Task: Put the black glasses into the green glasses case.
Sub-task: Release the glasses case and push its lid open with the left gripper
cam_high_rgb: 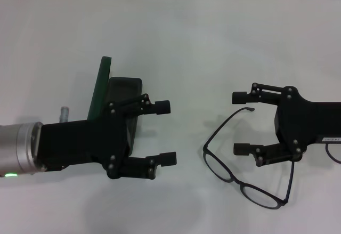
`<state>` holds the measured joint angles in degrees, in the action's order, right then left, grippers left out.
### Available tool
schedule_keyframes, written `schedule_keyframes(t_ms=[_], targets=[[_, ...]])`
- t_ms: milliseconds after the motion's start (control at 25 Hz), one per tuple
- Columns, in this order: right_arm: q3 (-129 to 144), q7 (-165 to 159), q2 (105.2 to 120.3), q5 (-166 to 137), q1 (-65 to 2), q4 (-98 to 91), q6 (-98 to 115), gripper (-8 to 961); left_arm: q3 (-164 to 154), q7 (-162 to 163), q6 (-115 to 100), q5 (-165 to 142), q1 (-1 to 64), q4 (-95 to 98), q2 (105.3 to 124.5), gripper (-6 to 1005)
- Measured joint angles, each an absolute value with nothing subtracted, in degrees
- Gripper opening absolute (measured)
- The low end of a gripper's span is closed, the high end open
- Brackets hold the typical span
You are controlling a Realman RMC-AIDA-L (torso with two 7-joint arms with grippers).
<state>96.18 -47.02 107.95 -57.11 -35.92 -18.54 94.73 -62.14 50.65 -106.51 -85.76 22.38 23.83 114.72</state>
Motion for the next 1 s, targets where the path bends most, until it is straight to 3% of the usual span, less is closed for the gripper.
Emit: schedule_keyframes(t_ms=[640,800,1000], targets=[[94.82,-46.97,108.34,-57.37,-34.73,-18.52,94.24,884,-53.37,60.84,-99.25,-85.44,22.52,27.85,115.0,852],[94.0,-46.91,108.1,-57.48,-33.87,-18.61,94.15,884,-49.88,86.32,-83.08,-91.64,22.35,42.24,115.8,846],[93.95,-46.92,107.95,-57.49,-33.09,-18.4,94.13,884,-50.09,110.26,-80.26,-110.6,22.02,60.76,116.85,839]])
